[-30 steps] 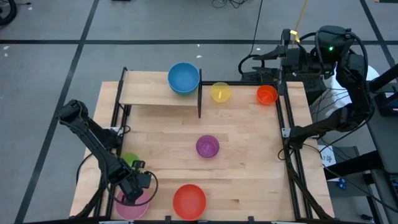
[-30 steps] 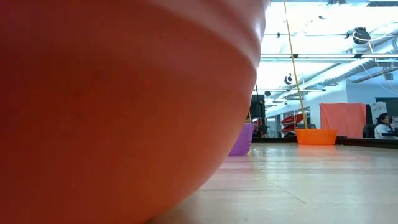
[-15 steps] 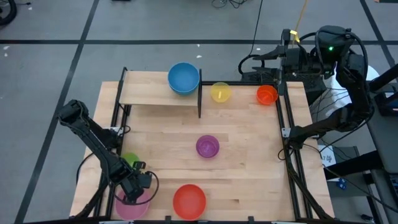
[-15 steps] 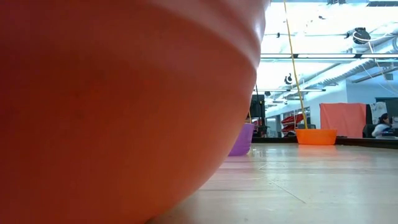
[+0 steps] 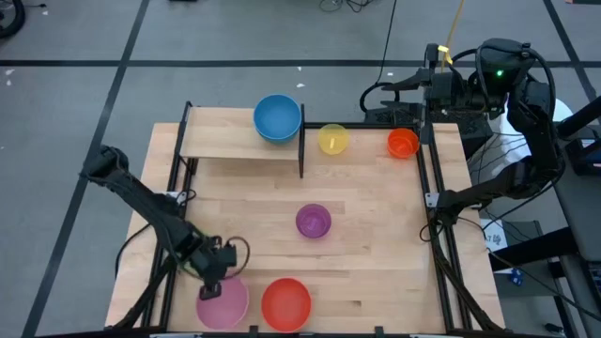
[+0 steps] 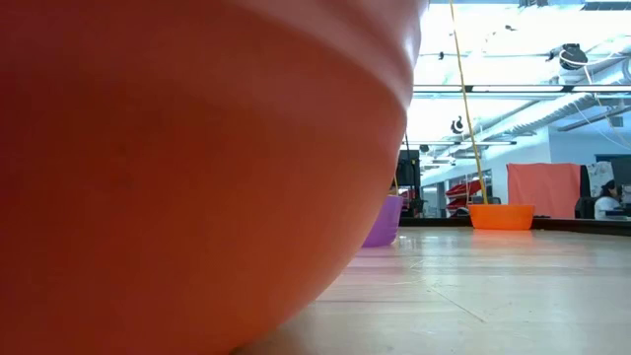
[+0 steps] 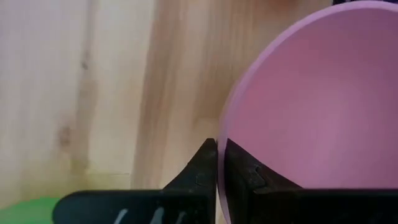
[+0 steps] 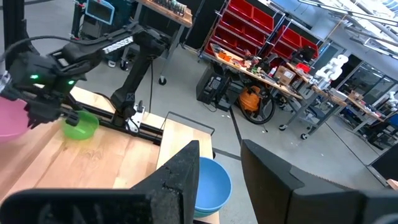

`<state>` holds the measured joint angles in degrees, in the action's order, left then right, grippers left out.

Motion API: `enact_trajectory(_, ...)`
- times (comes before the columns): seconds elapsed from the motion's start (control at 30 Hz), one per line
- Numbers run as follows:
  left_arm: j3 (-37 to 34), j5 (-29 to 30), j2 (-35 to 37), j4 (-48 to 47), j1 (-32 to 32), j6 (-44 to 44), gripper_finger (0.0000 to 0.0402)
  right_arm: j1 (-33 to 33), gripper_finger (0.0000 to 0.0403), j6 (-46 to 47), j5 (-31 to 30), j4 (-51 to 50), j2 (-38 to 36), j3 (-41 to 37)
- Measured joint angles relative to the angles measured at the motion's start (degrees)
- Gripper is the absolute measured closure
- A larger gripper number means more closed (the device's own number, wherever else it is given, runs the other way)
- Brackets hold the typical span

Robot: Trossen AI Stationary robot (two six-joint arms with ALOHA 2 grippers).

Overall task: Place and stack bowls onto a shelf
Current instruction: Stack the pink bowl on top of the blue bowl on the shelf

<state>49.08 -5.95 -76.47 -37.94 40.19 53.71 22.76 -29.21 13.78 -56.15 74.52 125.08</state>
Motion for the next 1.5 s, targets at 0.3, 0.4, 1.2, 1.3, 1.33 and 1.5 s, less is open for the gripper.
enact_trajectory(0.3, 8.93, 2.84, 13.63, -15.09, -12.44, -10.58, 0.0392, 0.0, 0.0289, 0.0, 0.0, 0.05, 0.02, 0.0)
enact_trajectory(0.4, 16.3, 7.59, 14.19, -25.07, -17.84, -14.48, 0.0392, 0.0, 0.0289, 0.0, 0.0, -0.01, 0.02, 0.0)
enact_trajectory(1.2, 50.96, 19.17, 0.77, -30.69, -64.0, -57.27, 0.0392, 0.0, 0.0289, -0.02, -0.07, -0.44, -0.01, -0.43)
enact_trajectory(1.3, 53.02, 17.66, -2.38, -26.29, -68.04, -59.72, 0.0392, 0.0, 0.0289, 0.0, -0.09, -0.49, -0.02, -1.72)
enact_trajectory(1.33, 53.68, 16.73, -3.53, -25.22, -69.26, -60.75, 0.0392, 0.0, 0.0289, 0.0, -0.09, -0.58, -0.02, -2.3)
enact_trajectory(1.5, 57.55, 12.83, -9.03, -23.33, -74.49, -63.91, 0.0392, 0.0, 0.0289, -0.28, -0.15, -0.58, -0.04, -5.16)
